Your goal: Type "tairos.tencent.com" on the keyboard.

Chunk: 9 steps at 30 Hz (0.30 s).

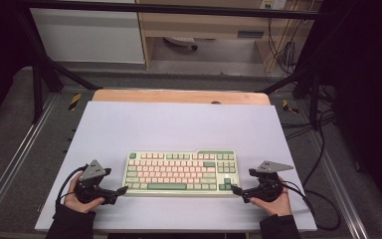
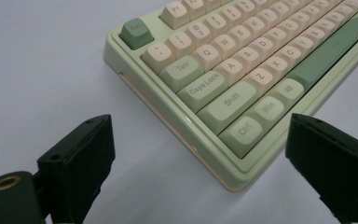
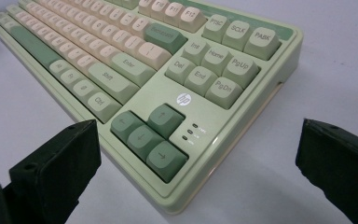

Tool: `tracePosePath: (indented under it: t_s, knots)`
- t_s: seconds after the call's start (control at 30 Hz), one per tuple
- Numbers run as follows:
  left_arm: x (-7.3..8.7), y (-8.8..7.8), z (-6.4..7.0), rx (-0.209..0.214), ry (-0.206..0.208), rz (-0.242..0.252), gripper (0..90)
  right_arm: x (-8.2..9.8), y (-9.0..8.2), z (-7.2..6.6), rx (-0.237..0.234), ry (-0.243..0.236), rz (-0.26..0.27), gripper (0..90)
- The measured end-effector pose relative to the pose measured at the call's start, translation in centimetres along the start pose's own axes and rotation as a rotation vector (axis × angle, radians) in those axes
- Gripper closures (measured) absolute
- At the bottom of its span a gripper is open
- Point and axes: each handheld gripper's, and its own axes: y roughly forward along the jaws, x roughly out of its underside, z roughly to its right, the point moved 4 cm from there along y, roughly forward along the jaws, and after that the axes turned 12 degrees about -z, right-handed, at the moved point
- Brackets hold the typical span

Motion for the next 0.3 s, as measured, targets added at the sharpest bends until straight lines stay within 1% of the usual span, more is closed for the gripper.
tracePosePath:
  t_s: [0.07, 0.13, 0.3]
  knots:
    - [0.07, 0.01, 0.00, -0.003, 0.002, -0.001, 7.9, 0.14, 0.01, 0.10, -0.002, -0.006, -0.004, 0.5]
    - [0.12, 0.07, -0.03, -0.002, 0.001, -0.001, 8.0, 0.29, 0.07, 0.10, -0.006, 0.000, -0.007, 0.5]
    - [0.22, 0.16, -0.08, -0.003, 0.003, -0.005, 8.2, 0.42, 0.22, 0.16, -0.003, -0.006, -0.018, 0.5]
